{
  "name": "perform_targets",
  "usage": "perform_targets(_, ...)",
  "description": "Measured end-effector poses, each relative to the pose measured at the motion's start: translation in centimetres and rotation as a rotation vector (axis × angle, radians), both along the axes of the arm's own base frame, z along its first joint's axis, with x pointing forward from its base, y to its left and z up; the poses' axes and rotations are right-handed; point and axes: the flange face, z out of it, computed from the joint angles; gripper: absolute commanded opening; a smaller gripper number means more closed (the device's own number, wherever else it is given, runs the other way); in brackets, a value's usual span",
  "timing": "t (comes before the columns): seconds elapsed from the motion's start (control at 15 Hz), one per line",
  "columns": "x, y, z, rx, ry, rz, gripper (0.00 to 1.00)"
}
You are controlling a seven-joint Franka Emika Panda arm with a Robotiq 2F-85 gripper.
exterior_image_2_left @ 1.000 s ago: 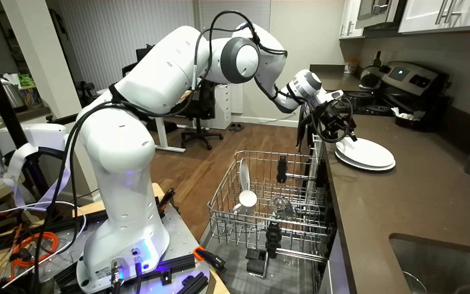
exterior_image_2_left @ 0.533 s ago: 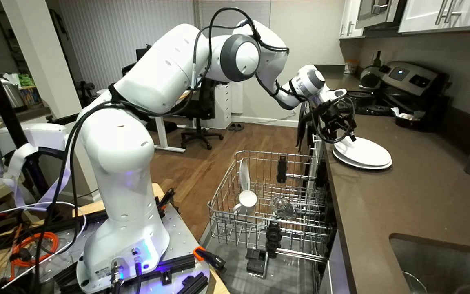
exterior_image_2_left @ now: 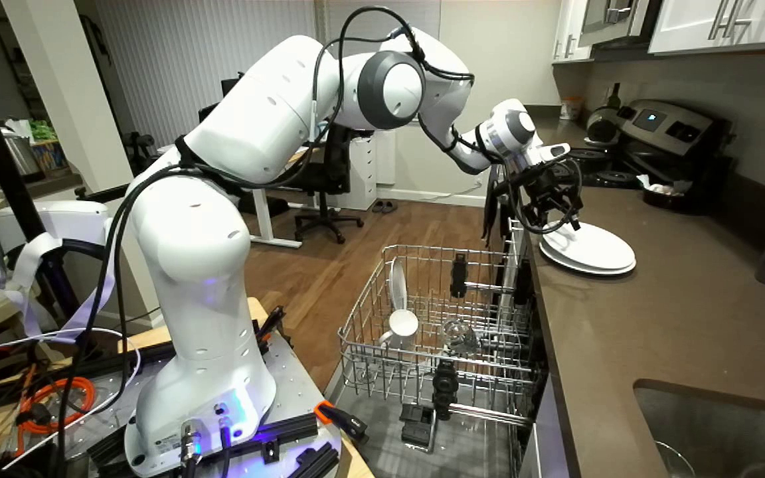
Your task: Remove one white plate from the dishwasher and place it on top of the white plate on the countertop
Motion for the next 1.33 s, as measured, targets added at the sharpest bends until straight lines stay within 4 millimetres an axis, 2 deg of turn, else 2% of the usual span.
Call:
perform_targets(0.47,-0.3,0.0,1.0,0.095,-0.006,0.028,0.82)
perform_targets(0.93,-1.1,-0.1,1.9,0.099,0.000,0.027,0.86)
perform_targets(1.33,-1.6,-0.1,1.0,0.109,0.015,0.030,0.86)
